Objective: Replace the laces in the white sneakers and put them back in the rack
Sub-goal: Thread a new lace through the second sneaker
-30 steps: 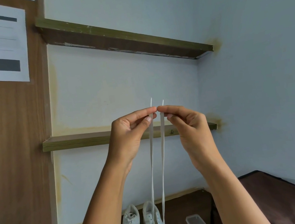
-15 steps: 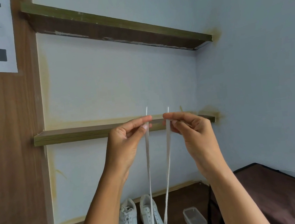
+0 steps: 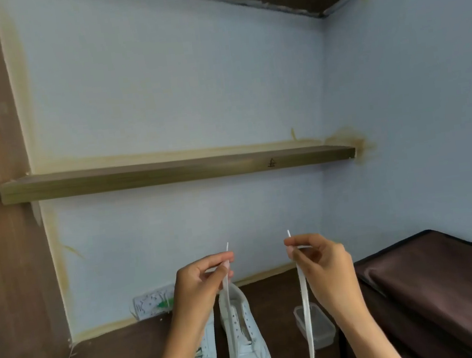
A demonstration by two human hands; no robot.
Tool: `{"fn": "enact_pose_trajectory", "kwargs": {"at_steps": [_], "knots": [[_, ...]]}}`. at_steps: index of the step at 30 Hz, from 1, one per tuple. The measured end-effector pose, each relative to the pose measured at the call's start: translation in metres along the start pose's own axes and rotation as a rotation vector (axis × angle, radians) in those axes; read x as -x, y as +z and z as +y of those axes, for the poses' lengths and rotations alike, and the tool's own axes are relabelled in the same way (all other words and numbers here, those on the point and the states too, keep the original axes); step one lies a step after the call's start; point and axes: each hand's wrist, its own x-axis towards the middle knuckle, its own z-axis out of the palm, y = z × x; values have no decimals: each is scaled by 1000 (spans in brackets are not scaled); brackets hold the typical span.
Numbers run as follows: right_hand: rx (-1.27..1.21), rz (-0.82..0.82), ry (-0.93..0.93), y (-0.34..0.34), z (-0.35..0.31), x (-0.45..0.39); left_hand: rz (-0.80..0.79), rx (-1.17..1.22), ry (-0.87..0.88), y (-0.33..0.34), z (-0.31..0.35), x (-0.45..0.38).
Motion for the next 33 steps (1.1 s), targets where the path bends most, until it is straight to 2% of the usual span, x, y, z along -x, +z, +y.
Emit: {"fn": "enact_pose_trajectory", "kwargs": {"at_steps": [7, 11, 15, 18, 22, 28, 33], "knots": [[80, -104, 173, 45, 98, 12, 42, -75, -114, -7, -109, -20], [44, -159, 262, 74, 141, 26, 112, -172, -141, -12, -164, -25], [61, -188, 365, 107, 180, 36, 187, -370, -110, -15, -214, -23], [93, -183, 406, 125, 200, 46, 152, -510, -101, -13, -241, -13], [171, -197, 396, 143, 219, 54, 66, -693, -9, -10, -261, -9], [326, -217, 246, 165, 228, 54, 42, -652, -16, -6, -265, -16], [357, -200, 343, 174, 230, 61, 41, -670, -33, -4, -270, -18]]}}
